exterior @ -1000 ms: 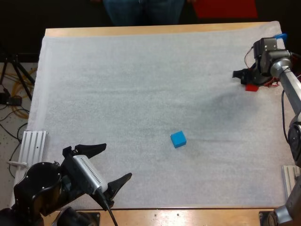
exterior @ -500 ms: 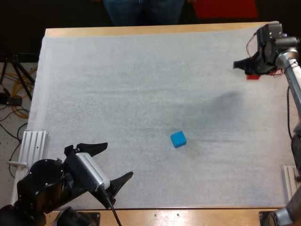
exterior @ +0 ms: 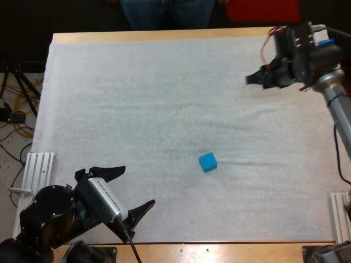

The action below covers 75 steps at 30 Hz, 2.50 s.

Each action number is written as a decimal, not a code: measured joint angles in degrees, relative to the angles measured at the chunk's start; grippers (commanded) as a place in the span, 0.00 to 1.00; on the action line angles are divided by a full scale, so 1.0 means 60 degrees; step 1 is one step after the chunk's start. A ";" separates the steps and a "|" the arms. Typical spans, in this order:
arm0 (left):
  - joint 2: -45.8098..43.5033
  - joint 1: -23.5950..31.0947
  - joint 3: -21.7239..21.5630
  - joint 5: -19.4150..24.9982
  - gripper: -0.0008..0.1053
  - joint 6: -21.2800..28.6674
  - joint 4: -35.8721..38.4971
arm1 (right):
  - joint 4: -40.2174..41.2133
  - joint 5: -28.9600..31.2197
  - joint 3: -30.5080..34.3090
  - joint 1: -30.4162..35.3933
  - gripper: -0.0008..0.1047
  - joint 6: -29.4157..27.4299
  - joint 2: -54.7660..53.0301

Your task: Stack red cube on blue cube

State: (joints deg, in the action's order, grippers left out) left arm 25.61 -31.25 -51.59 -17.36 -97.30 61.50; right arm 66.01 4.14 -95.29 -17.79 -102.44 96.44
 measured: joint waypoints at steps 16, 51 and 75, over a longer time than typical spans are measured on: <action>0.0000 0.0000 0.0000 0.0000 0.83 0.0000 0.0000 | -0.0717 0.0000 0.2644 -0.2771 0.08 0.1207 -0.0929; 0.0000 0.0000 0.0000 0.0000 0.83 0.0000 0.0000 | -0.2835 -0.0413 0.4658 -0.4486 0.30 0.1945 0.0143; 0.0000 0.0000 0.0000 0.0500 0.83 0.0000 -0.0307 | -0.2559 0.0479 0.4042 -0.4334 0.57 0.1657 -0.1863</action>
State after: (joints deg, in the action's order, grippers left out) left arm 25.61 -31.25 -51.59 -14.36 -97.30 59.66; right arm 50.65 7.01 -71.04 -43.79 -92.50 85.26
